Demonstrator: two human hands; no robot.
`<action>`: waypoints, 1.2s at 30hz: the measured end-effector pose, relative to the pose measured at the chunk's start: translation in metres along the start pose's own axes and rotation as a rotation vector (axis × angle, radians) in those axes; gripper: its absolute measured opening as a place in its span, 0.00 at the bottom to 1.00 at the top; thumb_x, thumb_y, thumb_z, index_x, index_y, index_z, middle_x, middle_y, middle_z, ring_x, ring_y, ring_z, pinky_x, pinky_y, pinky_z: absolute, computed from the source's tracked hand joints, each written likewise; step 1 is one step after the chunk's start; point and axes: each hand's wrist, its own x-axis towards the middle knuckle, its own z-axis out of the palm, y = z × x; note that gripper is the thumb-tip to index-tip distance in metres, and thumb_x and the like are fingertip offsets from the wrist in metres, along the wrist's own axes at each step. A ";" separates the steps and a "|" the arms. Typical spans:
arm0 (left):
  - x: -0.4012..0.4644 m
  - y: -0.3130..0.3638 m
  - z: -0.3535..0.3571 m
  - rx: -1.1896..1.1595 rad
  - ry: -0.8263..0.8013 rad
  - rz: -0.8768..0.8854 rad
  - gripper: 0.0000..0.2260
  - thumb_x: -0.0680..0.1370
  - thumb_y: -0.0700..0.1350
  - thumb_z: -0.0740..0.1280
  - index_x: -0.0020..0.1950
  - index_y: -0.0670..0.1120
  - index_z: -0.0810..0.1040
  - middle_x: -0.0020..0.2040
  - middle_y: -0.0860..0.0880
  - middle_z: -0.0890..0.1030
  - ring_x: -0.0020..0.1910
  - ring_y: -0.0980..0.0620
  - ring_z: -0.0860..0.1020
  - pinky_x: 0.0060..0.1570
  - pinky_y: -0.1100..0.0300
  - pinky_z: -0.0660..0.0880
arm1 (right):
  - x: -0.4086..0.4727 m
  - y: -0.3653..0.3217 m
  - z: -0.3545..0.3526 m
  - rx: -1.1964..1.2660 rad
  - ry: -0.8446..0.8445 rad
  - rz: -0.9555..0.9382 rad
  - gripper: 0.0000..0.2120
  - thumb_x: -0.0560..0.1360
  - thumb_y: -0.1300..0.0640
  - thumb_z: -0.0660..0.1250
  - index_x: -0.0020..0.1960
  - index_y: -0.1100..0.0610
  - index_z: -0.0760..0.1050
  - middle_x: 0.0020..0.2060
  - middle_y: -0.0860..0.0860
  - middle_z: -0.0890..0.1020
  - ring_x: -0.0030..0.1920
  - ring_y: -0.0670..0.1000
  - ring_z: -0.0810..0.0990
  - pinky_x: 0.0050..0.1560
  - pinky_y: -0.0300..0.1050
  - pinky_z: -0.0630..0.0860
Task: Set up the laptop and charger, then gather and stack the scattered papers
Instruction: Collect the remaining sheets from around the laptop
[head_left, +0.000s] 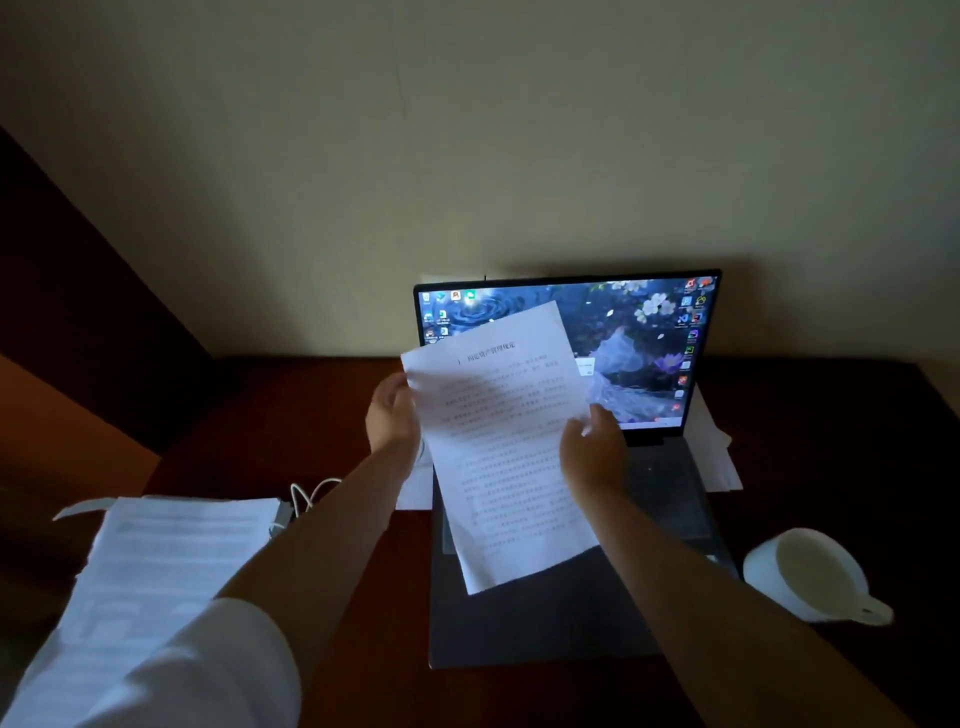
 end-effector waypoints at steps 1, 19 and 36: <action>0.006 0.015 0.002 -0.094 -0.028 0.012 0.18 0.78 0.42 0.56 0.66 0.48 0.75 0.61 0.48 0.78 0.58 0.48 0.76 0.56 0.53 0.73 | 0.004 -0.007 0.000 -0.016 0.031 -0.045 0.08 0.76 0.63 0.59 0.51 0.64 0.74 0.52 0.58 0.77 0.52 0.58 0.77 0.50 0.44 0.70; 0.034 0.103 0.020 -0.448 -0.138 0.095 0.10 0.78 0.50 0.60 0.37 0.49 0.68 0.40 0.51 0.70 0.42 0.51 0.69 0.43 0.56 0.67 | 0.065 -0.110 0.000 -0.537 -0.004 -0.651 0.17 0.70 0.56 0.56 0.52 0.56 0.79 0.71 0.50 0.67 0.75 0.51 0.55 0.73 0.55 0.37; -0.022 0.079 -0.014 -0.470 -0.057 0.056 0.13 0.77 0.51 0.63 0.35 0.50 0.66 0.36 0.50 0.67 0.40 0.51 0.67 0.42 0.56 0.64 | -0.007 -0.084 -0.036 -0.335 0.417 -0.853 0.12 0.73 0.55 0.57 0.35 0.58 0.74 0.30 0.49 0.77 0.36 0.51 0.78 0.69 0.54 0.56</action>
